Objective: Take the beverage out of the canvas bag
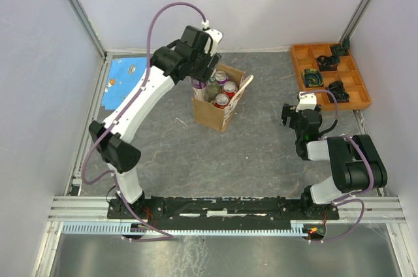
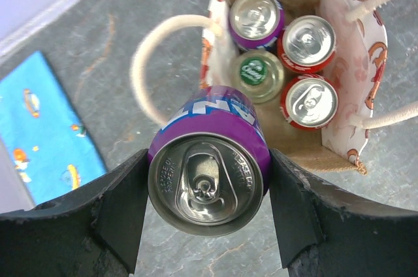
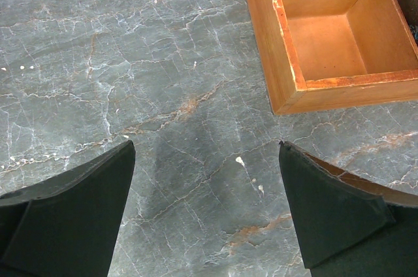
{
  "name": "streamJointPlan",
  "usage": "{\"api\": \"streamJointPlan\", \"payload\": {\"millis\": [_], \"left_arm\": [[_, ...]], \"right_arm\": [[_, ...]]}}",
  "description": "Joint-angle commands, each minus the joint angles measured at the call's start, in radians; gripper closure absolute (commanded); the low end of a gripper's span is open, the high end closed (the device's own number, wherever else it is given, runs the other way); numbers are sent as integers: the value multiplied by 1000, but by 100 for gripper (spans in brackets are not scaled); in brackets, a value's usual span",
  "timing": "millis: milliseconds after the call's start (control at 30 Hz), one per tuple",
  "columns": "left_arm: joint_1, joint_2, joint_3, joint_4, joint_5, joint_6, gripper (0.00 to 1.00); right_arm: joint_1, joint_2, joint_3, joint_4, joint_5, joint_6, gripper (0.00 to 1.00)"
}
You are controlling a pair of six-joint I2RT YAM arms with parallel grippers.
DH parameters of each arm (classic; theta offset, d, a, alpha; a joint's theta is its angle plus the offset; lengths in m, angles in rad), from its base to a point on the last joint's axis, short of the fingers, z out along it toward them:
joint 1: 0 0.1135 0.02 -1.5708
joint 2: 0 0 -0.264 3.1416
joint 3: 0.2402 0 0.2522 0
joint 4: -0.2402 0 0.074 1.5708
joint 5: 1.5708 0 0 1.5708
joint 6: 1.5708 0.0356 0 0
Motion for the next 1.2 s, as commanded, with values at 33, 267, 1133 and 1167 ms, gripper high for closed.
{"api": "streamJointPlan", "payload": {"millis": [33,267,1133,1167], "left_arm": [[6,-198,46,104,-168,34,97],[110,-340,-160,165,-220,-26,97],[275,-422,-1060,956,69,-261,97],[274,-413,-1080,999,69,-260,97]], "right_arm": [[-3,1,30,25,-5,-15,1],[-4,0,31,25,-5,-14,1],[-5,1,30,25,-5,-14,1],[-4,1,31,26,-5,-14,1]]}}
